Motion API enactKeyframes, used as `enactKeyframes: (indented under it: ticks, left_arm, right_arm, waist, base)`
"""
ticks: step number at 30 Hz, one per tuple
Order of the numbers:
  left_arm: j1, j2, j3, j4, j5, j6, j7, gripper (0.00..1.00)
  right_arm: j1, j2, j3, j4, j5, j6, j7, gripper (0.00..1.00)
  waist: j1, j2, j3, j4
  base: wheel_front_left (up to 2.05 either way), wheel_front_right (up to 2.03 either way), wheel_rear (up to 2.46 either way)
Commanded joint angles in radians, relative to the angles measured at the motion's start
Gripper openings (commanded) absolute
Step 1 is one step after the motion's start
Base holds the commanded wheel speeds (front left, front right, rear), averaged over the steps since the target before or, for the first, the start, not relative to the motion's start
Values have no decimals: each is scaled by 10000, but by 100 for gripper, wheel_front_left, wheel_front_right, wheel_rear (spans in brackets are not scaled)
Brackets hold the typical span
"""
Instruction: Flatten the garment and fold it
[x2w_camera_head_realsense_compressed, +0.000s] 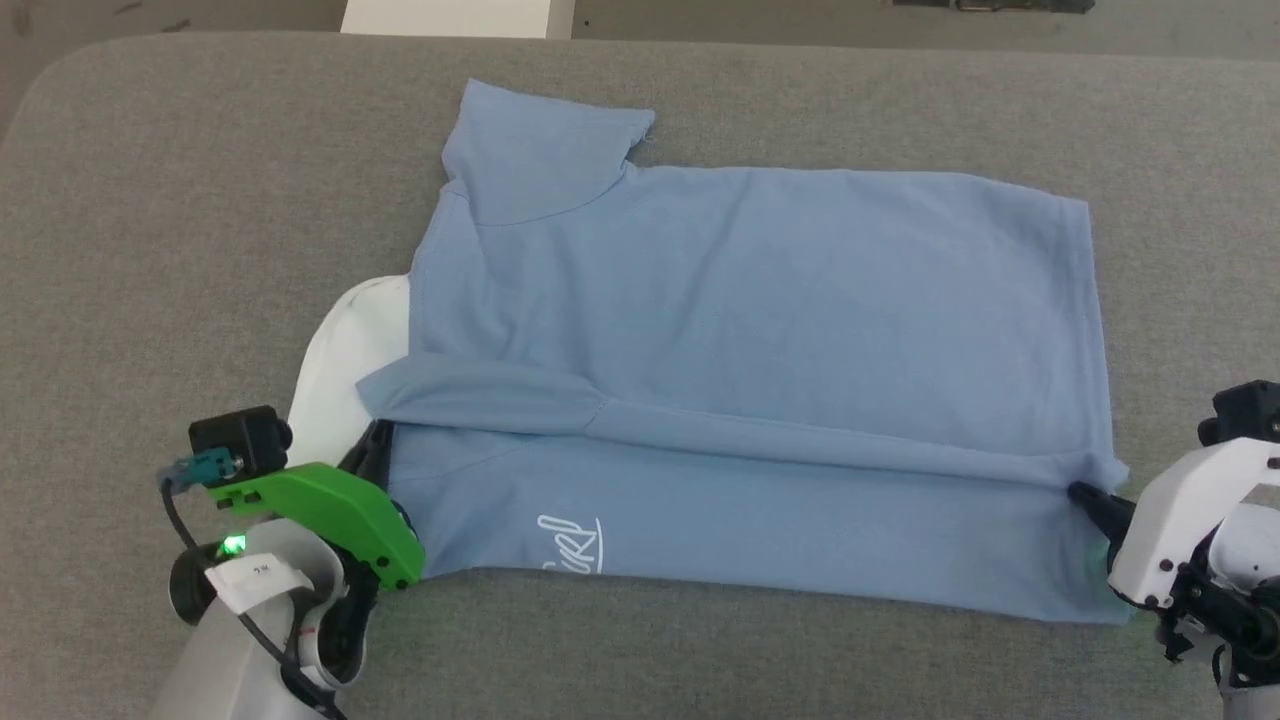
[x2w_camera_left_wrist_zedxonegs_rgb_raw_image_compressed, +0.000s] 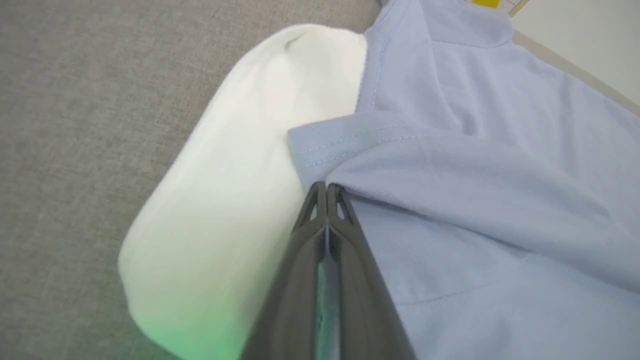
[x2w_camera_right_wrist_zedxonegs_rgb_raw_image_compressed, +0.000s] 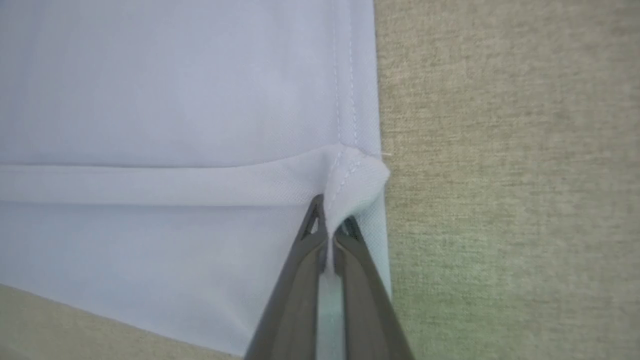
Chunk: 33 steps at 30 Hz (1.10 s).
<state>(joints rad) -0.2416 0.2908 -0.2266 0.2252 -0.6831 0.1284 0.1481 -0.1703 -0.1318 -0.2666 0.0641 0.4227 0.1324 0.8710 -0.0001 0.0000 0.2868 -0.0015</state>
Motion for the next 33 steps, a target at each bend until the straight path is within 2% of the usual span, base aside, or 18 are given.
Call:
enactKeyframes:
  ticks: [1,2,3,4,5,8,11,14,19,22,26,33]
  left_arm:
    - [-215,-56,22,153,-71,-78,-98,0]
    - [-251,-96,14,288,-92,-122,-164,21]
    - [-276,-124,15,395,-124,-177,-226,43]
    - [-289,-134,28,451,-123,-186,-294,95]
    - [-292,-146,78,471,-130,-160,-395,100]
    - [-175,-88,201,314,-113,-11,-529,100]
    - [250,94,275,-200,-12,410,-312,100]
    - [958,224,223,-1024,-64,900,385,100]
    - [2166,416,16,-2529,-387,1829,2152,100]
    - [2470,500,-98,-2926,-430,2167,2725,100]
    - [2351,522,-355,-3001,-364,2219,3062,100]
    - [1798,612,-790,-2041,-103,2206,3514,100]
  right_arm:
    - [-176,-35,17,125,-32,-17,-6,0]
    - [-181,-22,-24,202,3,-17,-25,0]
    - [-178,-10,-34,261,58,-17,-30,93]
    - [-172,-10,-21,278,133,-17,-33,100]
    - [-178,10,-76,256,257,-17,-112,100]
    - [-126,43,-256,93,592,-17,-395,100]
    - [107,130,-565,-220,909,-17,-692,100]
    - [436,264,-968,-580,1063,-17,-855,100]
    - [957,424,-1454,-1101,991,-17,-803,100]
    - [1006,533,-1609,-1291,957,-17,-764,100]
    - [1005,653,-1649,-1527,1003,-17,-690,100]
    - [990,748,-1624,-1718,907,-17,-581,100]
  waist:
    - [1,0,-41,23]
    - [1,0,-86,48]
    - [1,0,-161,77]
    - [1,0,-243,100]
    - [1,0,-347,123]
    - [1,0,-681,197]
    - [1,0,-1098,262]
    - [1,0,-1407,292]
    - [1,0,-1540,278]
    - [1,0,-1424,205]
    - [1,0,-1200,67]
    - [1,0,-901,-189]
  base:
    - [0,0,0]
    - [0,0,0]
    - [0,0,0]
    - [0,0,0]
    - [0,0,0]
    - [0,0,0]
    - [0,0,0]
    - [0,0,0]
    - [0,0,0]
    - [0,0,0]
    - [0,0,0]
    - [0,0,0]
